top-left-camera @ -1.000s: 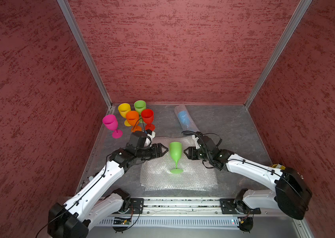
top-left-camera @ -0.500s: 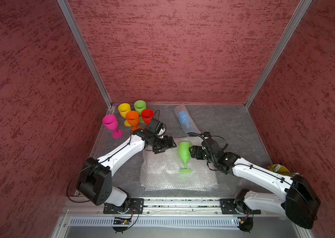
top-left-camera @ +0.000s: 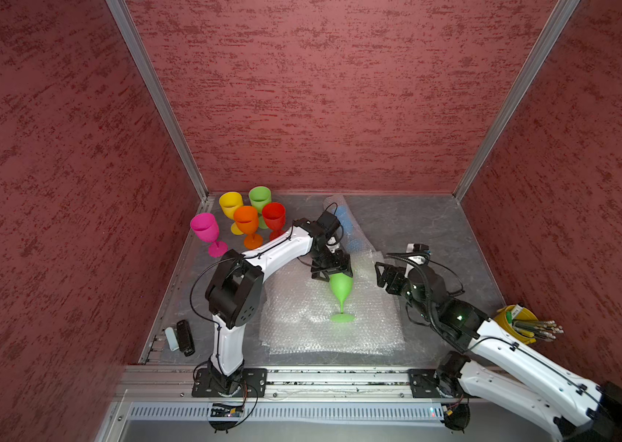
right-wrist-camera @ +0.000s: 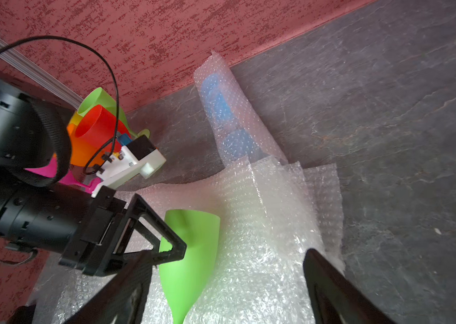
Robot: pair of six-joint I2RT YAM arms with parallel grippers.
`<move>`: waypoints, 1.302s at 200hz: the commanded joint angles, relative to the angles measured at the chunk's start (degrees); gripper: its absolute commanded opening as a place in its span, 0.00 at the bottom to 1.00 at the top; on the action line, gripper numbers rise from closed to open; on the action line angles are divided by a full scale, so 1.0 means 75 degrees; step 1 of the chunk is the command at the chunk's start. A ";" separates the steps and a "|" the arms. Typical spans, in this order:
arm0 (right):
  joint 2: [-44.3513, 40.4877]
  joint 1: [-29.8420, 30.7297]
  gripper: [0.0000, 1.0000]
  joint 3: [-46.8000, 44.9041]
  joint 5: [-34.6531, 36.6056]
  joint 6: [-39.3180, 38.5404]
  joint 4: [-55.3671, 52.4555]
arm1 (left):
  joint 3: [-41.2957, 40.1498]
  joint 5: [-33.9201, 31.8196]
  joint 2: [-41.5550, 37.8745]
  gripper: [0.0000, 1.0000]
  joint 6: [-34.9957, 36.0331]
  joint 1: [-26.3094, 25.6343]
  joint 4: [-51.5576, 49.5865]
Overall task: Unpack wine glasses from bubble wrap
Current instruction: Pick up the wine glass from the bubble wrap.
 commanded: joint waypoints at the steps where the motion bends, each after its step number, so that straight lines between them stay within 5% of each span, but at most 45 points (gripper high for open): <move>1: -0.0295 -0.0030 0.87 -0.0054 0.0222 -0.0106 -0.0088 | 0.0477 -0.0155 0.0531 0.87 0.0496 -0.0008 -0.0825; 72: -0.0862 -0.0033 0.87 -0.0047 0.0307 -0.0337 -0.0177 | 0.1400 0.0649 0.1710 0.85 0.0614 0.0331 -0.1102; 151: -0.1082 -0.0029 0.87 -0.0266 0.0029 -0.0323 0.0014 | 0.2127 0.0433 0.2305 0.88 0.0652 0.0428 -0.1608; 201: -0.1090 -0.0033 0.87 -0.0312 -0.0031 -0.0330 0.0089 | 0.2045 0.0499 0.2205 0.77 0.0664 0.0480 -0.1599; 260: -0.1126 -0.0033 0.86 -0.0167 -0.0084 -0.0362 -0.0036 | 0.1805 0.0122 0.1009 0.76 0.0512 0.0473 -0.1556</move>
